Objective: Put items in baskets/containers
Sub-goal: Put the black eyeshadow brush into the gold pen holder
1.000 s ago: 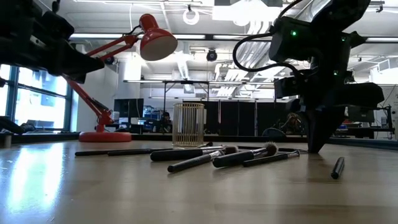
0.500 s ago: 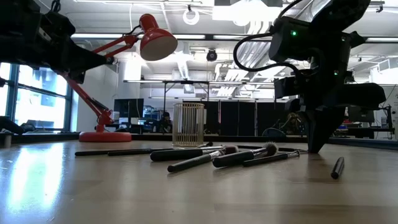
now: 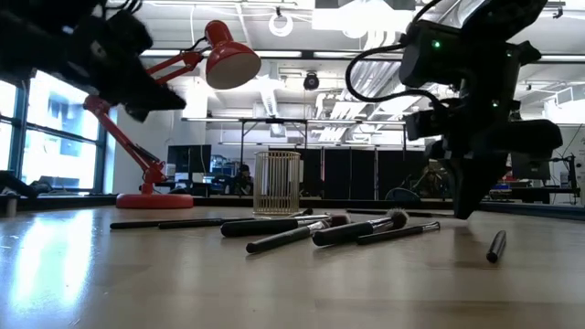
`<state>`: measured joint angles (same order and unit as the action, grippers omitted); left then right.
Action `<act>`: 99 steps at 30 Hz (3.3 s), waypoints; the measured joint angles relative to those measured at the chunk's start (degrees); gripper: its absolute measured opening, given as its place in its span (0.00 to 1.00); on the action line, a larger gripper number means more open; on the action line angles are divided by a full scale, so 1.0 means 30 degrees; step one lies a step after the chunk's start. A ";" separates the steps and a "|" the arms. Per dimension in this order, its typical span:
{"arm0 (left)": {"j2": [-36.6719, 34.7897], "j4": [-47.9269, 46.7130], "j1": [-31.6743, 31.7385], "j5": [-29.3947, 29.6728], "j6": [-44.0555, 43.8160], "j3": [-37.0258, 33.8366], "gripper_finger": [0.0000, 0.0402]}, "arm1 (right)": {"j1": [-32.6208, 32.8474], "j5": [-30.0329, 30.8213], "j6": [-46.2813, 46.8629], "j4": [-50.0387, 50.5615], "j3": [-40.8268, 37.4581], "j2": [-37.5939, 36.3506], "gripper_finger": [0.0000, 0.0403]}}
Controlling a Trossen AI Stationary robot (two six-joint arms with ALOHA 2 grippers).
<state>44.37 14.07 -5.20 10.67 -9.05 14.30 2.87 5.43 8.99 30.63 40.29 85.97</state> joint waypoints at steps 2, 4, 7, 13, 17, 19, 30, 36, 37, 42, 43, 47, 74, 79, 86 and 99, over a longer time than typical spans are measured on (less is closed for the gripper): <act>0.2204 -0.0004 -0.0909 0.1108 0.0091 0.1286 0.00 | 0.0085 0.0077 -0.0003 -0.0099 0.0007 -0.0013 0.00; 0.4431 -0.0192 -0.1560 0.2007 0.0178 0.2624 0.00 | 0.0185 0.0088 -0.0081 0.0007 0.0007 -0.0013 0.00; 0.7353 -0.0189 -0.2160 0.2700 0.0892 0.4769 0.00 | 0.0220 0.0075 -0.0130 -0.0057 0.0007 -0.0020 0.00; 1.1597 -0.0375 -0.2271 0.2715 0.2063 0.8508 0.00 | 0.0220 0.0075 -0.0600 -0.0157 0.0013 -0.0027 0.00; 1.3548 -0.1324 -0.2264 0.2816 0.2556 1.0655 0.00 | 0.0220 0.0068 -0.0935 -0.0181 0.0015 -0.0042 0.00; 1.4700 -0.1390 -0.2264 0.2843 0.2992 1.1714 0.00 | 0.0220 0.0067 -0.1012 -0.0296 0.0015 -0.0042 0.00; 1.9671 -0.6826 -0.2271 0.4198 0.4511 1.7886 0.02 | 0.0220 -0.0091 -0.1336 -0.0916 0.0049 -0.0056 0.00; 2.1547 -0.7124 -0.2256 0.4768 0.5183 1.9583 0.12 | 0.0220 -0.0564 -0.1368 -0.1432 0.0051 -0.0064 0.00; 2.1653 -0.7391 -0.2261 0.4973 0.5300 1.9631 0.14 | 0.0220 -0.0716 -0.1457 -0.1517 0.0051 -0.0071 0.00; 2.2316 -0.7349 -0.2140 0.5347 0.5410 1.9887 0.26 | 0.0220 -0.0757 -0.1502 -0.1592 0.0270 -0.0078 0.00; 2.2407 -0.7416 -0.2120 0.5432 0.5404 1.9879 0.28 | 0.0220 -0.0734 -0.1501 -0.1592 0.0411 -0.0078 0.00; 2.2406 -0.7709 -0.1962 0.5649 0.5391 1.9871 0.32 | 0.0227 -0.0734 -0.1530 -0.1474 0.1209 -0.0078 0.00; 2.2406 -0.8157 -0.1724 0.6785 0.5862 1.9871 0.30 | 0.0220 -0.0095 -0.1661 0.0026 0.3053 -0.0093 0.00; 2.2406 -0.8162 -0.1724 0.6785 0.5854 1.9871 0.18 | 0.0220 -0.0086 -0.1661 0.0017 0.3053 -0.0093 0.00; 2.2406 -0.8164 -0.1746 0.6710 0.5514 1.9857 0.04 | 0.0209 -0.0020 -0.1654 -0.0005 0.3053 -0.0093 0.00; 2.2406 -0.9036 -0.1717 0.6122 0.4180 1.9857 0.04 | 0.0171 -0.0183 -0.0009 0.0377 0.3053 -0.0086 0.14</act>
<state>111.59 -13.04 -10.35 29.04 3.49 73.87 3.38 4.88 8.97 31.76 49.45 85.71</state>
